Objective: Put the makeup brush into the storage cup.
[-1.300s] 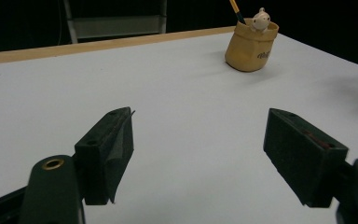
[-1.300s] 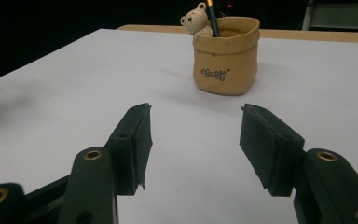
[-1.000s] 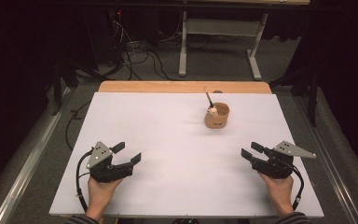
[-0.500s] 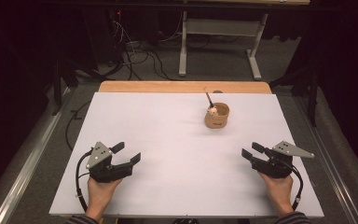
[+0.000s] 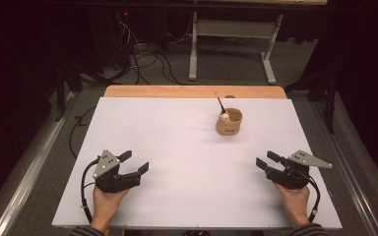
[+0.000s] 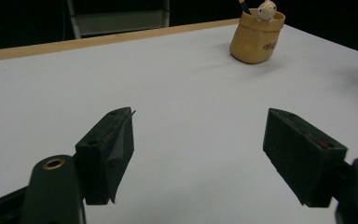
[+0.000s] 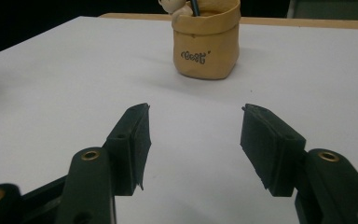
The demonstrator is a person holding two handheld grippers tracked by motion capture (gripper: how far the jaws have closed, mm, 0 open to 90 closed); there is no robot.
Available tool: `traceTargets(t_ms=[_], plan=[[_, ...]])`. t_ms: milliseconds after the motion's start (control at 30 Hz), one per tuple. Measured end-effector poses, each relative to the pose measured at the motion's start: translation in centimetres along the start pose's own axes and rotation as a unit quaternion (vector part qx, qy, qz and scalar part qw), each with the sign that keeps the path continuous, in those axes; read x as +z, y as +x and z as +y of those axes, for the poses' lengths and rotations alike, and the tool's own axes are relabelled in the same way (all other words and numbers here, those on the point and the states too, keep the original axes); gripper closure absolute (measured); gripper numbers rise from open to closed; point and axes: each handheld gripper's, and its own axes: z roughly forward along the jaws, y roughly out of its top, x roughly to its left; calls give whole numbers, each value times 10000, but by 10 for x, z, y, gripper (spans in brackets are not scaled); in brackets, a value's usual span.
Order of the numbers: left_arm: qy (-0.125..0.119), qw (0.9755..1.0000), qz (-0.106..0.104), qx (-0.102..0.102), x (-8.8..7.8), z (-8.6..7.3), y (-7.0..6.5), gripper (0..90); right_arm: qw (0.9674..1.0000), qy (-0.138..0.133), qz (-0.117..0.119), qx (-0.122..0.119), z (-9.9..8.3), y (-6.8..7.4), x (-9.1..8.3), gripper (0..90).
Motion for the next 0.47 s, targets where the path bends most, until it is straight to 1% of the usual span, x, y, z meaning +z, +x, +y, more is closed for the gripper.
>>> traceTargets(t_ms=[133,300,333,467], plan=[[-1,10000,22,-25,0,0,1,252,10000,-9,23,31,-1,0,1,436],[7,10000,15,-41,1,0,1,252,10000,-51,39,5,-1,-1,0,430],[6,10000,14,-33,0,-1,1,252,10000,-54,31,52,-1,0,-1,428],[1,10000,25,-16,-1,-1,1,252,10000,-71,22,19,-1,0,-1,424]])
